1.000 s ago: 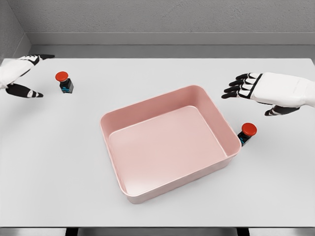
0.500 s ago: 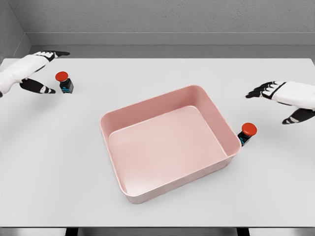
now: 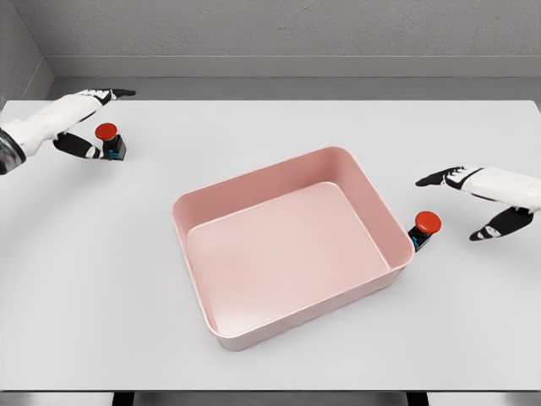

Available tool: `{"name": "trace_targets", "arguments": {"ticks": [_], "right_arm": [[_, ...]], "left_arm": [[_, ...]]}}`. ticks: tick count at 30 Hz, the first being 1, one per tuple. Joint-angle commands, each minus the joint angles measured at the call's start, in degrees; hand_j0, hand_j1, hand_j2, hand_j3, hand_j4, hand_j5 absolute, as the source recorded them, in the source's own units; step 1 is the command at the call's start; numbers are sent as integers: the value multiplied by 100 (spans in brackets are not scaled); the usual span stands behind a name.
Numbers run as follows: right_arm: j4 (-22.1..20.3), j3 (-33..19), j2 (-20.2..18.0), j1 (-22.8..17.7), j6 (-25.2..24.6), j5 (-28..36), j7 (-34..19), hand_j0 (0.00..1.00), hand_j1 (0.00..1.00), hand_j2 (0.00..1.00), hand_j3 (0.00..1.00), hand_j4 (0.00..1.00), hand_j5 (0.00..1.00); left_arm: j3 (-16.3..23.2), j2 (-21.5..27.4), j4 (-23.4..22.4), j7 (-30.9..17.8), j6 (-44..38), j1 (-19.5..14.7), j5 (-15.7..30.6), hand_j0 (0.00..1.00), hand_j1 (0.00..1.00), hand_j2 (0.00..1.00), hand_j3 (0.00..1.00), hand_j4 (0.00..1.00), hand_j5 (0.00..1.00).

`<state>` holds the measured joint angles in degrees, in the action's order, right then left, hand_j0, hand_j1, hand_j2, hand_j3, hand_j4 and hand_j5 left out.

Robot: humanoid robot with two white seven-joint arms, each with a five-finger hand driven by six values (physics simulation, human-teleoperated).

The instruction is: Put the industrial switch in the basket with both arms

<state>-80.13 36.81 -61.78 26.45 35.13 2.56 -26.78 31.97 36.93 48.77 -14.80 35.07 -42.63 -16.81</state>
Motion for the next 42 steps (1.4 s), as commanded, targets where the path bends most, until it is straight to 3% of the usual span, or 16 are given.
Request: {"name": "trace_targets", "arguments": {"ticks": [1,13,17,29,38,42], "right_arm": [[-11,106,8,0,-13,254,6,100,100,100,100,100,100],[-29,432,193,-9,-13,465,6,100,100,100,100,100,100],[428,441,430,0,-13,421,-12,100,100,100,100,100,100],[754,441,808,35,-13,404,-21,100,100,100,100,100,100],[736,441,948,44,-13,404,-21,100,100,100,100,100,100],[745,441,949,44,-13,395,-214,94,94,94,94,94,94]], "left_arm": [[46,-72,-209,3,-7,-9,37,100,100,100,100,100,100],[231,-336,-693,-6,-7,-281,20,100,100,100,100,100,100],[248,-336,-790,-6,-7,-281,20,100,100,100,100,100,100],[239,-327,-860,-6,-7,-281,20,79,79,79,79,79,79],[213,-292,-983,-14,-7,-281,29,80,80,80,80,80,80],[213,-274,-983,-6,-7,-281,37,80,80,80,80,80,80]]}}
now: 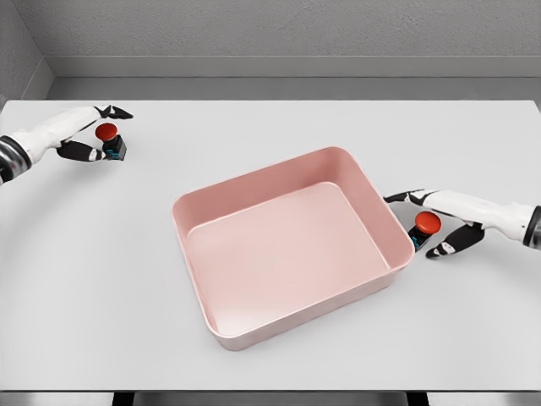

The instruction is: Put the industrial switch in the basket with both arms

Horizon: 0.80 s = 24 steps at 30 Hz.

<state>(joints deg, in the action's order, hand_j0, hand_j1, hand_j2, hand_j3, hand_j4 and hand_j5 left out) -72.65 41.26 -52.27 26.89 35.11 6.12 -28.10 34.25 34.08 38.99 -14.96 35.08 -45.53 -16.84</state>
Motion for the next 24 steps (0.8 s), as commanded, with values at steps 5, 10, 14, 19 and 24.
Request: {"name": "trace_targets", "arguments": {"ticks": [5,10,14,19,24], "right_arm": [[14,-4,-2,-9,-11,38,-90,90,90,90,90,90,90],[-21,-4,6,-9,-11,47,-90,87,87,87,87,87,87],[-56,-4,6,-35,-11,64,-90,87,87,87,87,87,87],[-109,-4,-20,-44,-11,73,-90,83,83,83,83,83,83],[-109,-4,-20,-44,-11,64,-90,81,81,81,81,81,81]], "left_arm": [[-6,-6,-155,-51,-8,-114,32,80,80,80,80,80,80],[3,-50,-199,-69,-8,-132,23,80,80,80,80,80,80],[3,-59,-243,-69,-8,-132,23,79,79,79,79,79,79],[11,-59,-243,-166,-8,-132,23,71,71,71,71,71,71],[11,-77,-243,-174,-8,-132,23,71,71,71,71,71,71]]}}
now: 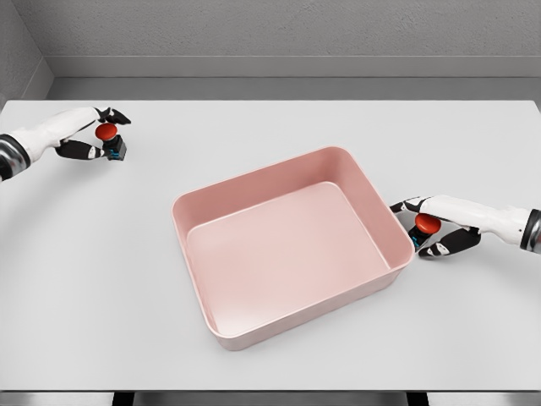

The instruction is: Put the industrial switch in the basket with both arms

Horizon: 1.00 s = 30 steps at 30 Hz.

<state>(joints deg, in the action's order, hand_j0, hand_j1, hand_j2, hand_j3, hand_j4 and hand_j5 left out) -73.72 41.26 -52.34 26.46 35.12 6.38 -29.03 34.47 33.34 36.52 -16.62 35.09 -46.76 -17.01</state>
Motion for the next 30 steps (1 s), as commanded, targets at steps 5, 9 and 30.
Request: {"name": "trace_targets", "arguments": {"ticks": [5,9,30], "right_arm": [[15,-4,-31,-18,-12,22,-15,75,75,75,75,75,75],[15,-4,-22,-18,-12,-22,-24,71,71,71,71,71,71],[24,-74,-84,0,-12,-49,-24,53,53,53,53,53,53]], "left_arm": [[-20,-3,-30,-140,-9,0,49,61,61,61,61,61,61],[-20,6,-22,-149,-9,9,57,54,54,54,54,54,54],[-20,6,66,-149,-9,-44,101,51,51,51,51,51,51]]}}
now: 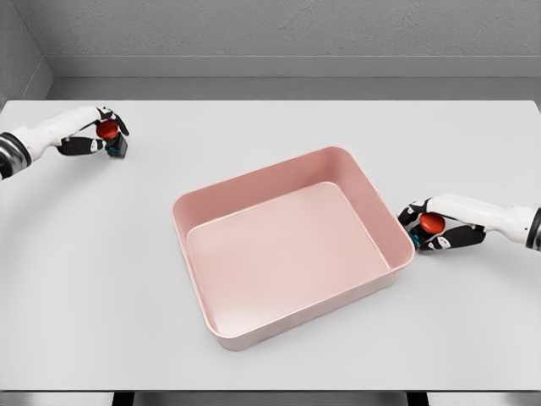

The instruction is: Put the industrial switch in the basket with both arms

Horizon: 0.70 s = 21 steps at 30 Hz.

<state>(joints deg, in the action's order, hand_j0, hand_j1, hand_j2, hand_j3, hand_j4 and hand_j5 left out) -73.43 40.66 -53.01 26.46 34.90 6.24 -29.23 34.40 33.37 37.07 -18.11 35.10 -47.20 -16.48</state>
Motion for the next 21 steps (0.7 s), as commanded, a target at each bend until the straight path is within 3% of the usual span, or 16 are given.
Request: {"name": "trace_targets", "arguments": {"ticks": [1,21], "right_arm": [[-4,-15,-16,0,10,-26,-3,53,53,53,53,53,53],[-22,-226,-218,88,10,-8,-3,49,49,49,49,49,49]], "left_arm": [[-21,3,28,1,-10,0,49,51,51,51,51,51,51],[-39,-6,626,1,-10,-53,84,51,51,51,51,51,51]]}}
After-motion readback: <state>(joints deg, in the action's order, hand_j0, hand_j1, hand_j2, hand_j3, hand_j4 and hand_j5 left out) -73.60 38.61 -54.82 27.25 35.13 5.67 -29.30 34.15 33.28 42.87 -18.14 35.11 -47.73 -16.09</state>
